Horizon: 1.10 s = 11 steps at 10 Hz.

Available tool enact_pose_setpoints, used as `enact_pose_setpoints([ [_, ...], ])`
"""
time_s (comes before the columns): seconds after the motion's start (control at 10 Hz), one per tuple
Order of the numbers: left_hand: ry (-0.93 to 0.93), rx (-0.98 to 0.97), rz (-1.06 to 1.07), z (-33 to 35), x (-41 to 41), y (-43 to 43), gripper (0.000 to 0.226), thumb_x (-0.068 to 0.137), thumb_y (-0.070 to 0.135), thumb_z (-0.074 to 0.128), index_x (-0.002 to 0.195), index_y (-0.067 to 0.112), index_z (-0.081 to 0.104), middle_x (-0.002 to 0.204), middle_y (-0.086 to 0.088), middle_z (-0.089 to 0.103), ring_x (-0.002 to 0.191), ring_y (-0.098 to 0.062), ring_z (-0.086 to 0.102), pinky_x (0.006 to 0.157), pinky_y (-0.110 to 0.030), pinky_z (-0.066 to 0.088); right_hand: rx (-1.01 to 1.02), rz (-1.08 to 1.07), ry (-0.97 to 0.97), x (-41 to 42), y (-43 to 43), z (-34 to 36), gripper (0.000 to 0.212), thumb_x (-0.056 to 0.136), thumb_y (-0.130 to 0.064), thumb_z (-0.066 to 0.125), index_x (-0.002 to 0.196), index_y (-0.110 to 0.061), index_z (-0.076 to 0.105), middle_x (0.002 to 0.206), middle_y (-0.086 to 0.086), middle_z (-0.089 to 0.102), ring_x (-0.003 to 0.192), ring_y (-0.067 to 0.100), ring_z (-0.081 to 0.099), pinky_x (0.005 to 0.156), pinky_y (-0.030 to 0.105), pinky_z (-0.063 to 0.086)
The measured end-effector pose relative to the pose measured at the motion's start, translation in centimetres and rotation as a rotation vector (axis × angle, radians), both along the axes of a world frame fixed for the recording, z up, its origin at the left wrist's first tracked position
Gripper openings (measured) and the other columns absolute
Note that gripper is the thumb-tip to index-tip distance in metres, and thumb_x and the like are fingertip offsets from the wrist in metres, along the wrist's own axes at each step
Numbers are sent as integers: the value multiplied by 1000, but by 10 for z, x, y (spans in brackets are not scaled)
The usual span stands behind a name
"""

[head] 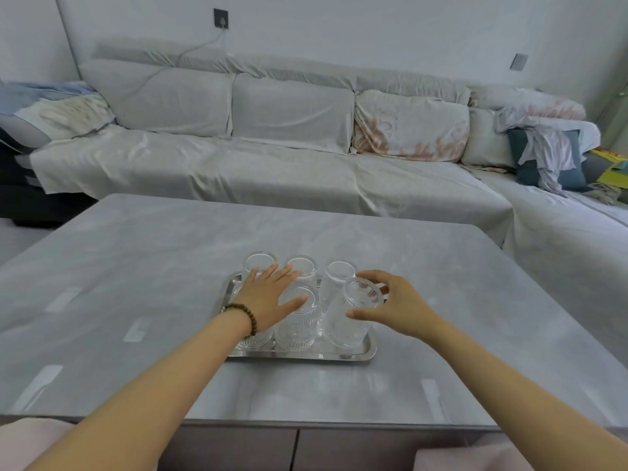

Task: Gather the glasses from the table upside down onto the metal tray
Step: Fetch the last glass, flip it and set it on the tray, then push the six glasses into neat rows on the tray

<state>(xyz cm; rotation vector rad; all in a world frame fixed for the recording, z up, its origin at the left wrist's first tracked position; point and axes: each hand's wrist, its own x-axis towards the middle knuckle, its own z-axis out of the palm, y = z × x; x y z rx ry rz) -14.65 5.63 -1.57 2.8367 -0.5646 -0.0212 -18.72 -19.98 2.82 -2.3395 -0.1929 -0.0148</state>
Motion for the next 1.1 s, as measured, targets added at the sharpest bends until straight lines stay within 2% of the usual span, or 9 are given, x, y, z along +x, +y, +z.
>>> enact_pose_setpoints([
  [0.2,-13,15,0,-1,1,-1,68,88,65,21,146,32,11,158,9,5,145,-14,-1,116,-41,-6,-53,-29,-8,5,8,-21,81,57,-46,85,130,-28,54,132,-9,56,116,9,52,101,29,42],
  [0.3,-19,14,-4,-2,1,0,68,88,65,21,146,32,11,158,8,6,145,-14,-1,116,-41,-6,-57,-41,-2,7,11,-27,80,59,-43,85,131,-28,53,134,-8,53,120,11,49,103,31,40],
  [0.5,-22,7,-7,-3,2,0,67,88,64,21,146,32,11,158,8,6,145,-14,-1,116,-41,-6,-53,-31,5,13,17,-35,79,59,-42,86,130,-31,52,133,-8,54,112,4,47,98,24,38],
  [0.7,-21,10,-6,-4,3,0,68,88,65,21,146,32,12,158,8,6,145,-14,-1,116,-41,-6,-55,-11,4,17,23,-38,80,60,-43,84,132,-30,51,137,-8,52,124,11,49,105,29,39],
  [0.8,-21,7,-2,-4,4,-1,68,88,64,22,146,32,11,158,8,6,145,-14,-1,115,-40,-6,-49,-2,-6,16,23,-40,78,63,-43,83,132,-31,49,137,-9,50,123,9,48,100,23,37],
  [0.9,-13,-77,-18,-1,4,0,74,84,69,27,146,31,15,158,7,9,145,-14,3,115,-38,-2,-11,13,-32,12,21,-45,79,65,-42,82,133,-30,45,134,-11,47,122,9,47,94,15,36],
  [1.0,-66,-298,15,4,6,15,93,68,83,35,144,32,22,157,6,17,143,-14,13,115,-37,12,64,31,-88,10,15,-49,95,60,-44,84,138,-38,29,133,-13,32,125,11,41,96,11,34],
  [1.1,15,-457,107,6,13,38,110,54,84,53,145,37,12,158,9,6,144,-15,8,116,-41,14,100,46,42,15,6,-53,130,51,-59,83,148,-40,-2,152,-18,6,140,7,17,115,32,21],
])
